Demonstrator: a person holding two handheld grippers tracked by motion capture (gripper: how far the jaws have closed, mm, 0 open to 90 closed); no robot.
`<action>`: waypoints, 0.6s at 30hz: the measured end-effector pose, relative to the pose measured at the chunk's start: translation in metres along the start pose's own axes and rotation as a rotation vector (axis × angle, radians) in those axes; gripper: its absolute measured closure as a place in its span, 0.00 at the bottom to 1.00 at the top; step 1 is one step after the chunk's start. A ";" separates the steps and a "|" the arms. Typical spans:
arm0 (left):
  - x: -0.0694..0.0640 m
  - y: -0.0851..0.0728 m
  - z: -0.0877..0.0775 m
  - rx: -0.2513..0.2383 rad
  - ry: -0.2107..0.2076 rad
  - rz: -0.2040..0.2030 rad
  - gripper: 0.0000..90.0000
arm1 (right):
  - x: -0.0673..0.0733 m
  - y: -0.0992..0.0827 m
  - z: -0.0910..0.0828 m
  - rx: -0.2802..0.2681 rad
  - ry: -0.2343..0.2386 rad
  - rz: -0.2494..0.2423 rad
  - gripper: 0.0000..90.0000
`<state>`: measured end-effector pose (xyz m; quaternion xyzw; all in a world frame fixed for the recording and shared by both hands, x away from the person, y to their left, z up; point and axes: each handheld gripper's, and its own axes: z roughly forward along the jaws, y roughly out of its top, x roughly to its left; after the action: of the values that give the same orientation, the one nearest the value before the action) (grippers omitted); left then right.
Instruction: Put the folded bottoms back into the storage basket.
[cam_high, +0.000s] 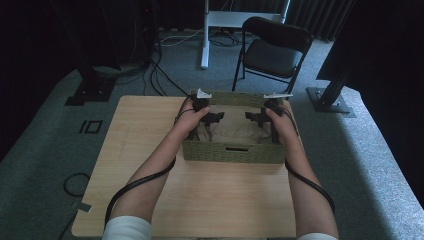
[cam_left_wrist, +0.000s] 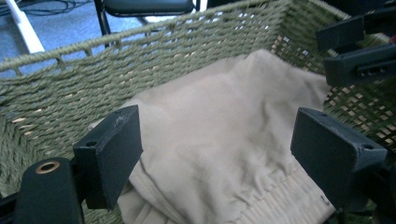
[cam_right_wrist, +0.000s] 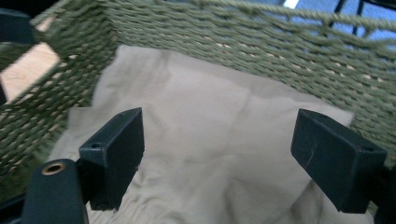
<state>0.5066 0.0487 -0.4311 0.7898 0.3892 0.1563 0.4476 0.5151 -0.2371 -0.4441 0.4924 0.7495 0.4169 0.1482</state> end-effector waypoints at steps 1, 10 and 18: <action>-0.001 0.001 -0.002 -0.003 0.001 0.001 0.20 | 0.002 0.000 -0.002 -0.005 0.009 -0.009 0.19; -0.010 0.002 -0.019 -0.037 -0.045 0.003 0.20 | 0.026 0.005 -0.018 -0.026 0.110 -0.089 0.19; -0.019 0.000 -0.033 -0.049 -0.080 0.025 0.20 | 0.043 0.007 -0.030 -0.061 0.172 -0.122 0.19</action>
<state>0.4745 0.0531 -0.4113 0.7891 0.3573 0.1397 0.4798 0.4800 -0.2129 -0.4126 0.4036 0.7750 0.4705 0.1232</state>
